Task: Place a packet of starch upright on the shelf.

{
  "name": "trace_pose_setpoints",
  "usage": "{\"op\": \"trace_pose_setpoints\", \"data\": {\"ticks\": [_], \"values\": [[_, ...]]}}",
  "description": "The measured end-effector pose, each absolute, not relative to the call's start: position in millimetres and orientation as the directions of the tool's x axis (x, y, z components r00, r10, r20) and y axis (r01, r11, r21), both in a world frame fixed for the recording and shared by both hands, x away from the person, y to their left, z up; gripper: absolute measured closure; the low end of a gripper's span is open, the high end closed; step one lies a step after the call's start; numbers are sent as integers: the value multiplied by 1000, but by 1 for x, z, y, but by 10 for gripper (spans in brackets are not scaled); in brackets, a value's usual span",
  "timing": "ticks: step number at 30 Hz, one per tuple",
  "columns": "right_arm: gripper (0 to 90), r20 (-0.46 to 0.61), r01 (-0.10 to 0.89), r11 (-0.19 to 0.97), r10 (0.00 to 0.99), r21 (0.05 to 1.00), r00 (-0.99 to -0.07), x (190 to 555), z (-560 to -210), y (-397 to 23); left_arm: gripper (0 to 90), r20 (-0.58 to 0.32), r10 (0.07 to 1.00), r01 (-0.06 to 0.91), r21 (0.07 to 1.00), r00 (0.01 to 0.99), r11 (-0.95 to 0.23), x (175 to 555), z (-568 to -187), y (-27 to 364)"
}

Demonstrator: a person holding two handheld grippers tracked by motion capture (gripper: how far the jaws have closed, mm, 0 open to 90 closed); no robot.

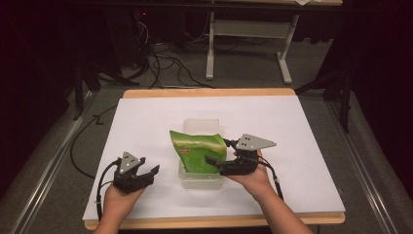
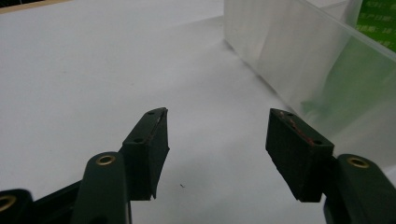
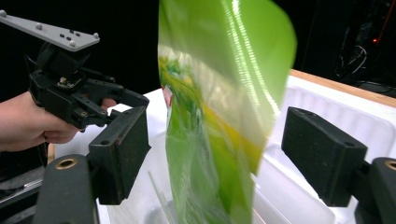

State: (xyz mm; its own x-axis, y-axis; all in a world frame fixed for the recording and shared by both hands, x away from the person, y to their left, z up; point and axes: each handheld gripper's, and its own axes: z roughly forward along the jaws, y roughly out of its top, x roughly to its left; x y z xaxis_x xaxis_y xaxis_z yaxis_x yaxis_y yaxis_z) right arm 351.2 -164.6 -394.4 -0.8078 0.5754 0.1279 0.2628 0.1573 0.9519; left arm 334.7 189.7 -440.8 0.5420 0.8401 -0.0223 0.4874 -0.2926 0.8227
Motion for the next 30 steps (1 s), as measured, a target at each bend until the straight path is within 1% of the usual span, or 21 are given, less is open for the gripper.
{"op": "trace_pose_setpoints", "data": {"ticks": [11, 19, 26, 30], "values": [[210, 129, 269, 145, 608, 952, -784, 345, -391, -180, 395, -28, 842, 486, 827, 539, -284, 335, -440, 191], [210, 130, 277, 133, 642, 951, -755, 337, -393, -203, 395, -32, 841, 485, 828, 541, -281, 335, -439, 192], [219, 116, 274, 118, 699, 954, -706, 329, -392, -231, 395, -30, 839, 484, 828, 543, -283, 334, -439, 191], [223, 111, 281, 106, 746, 954, -657, 327, -394, -250, 395, -29, 840, 484, 828, 542, -283, 334, -439, 191]]}}
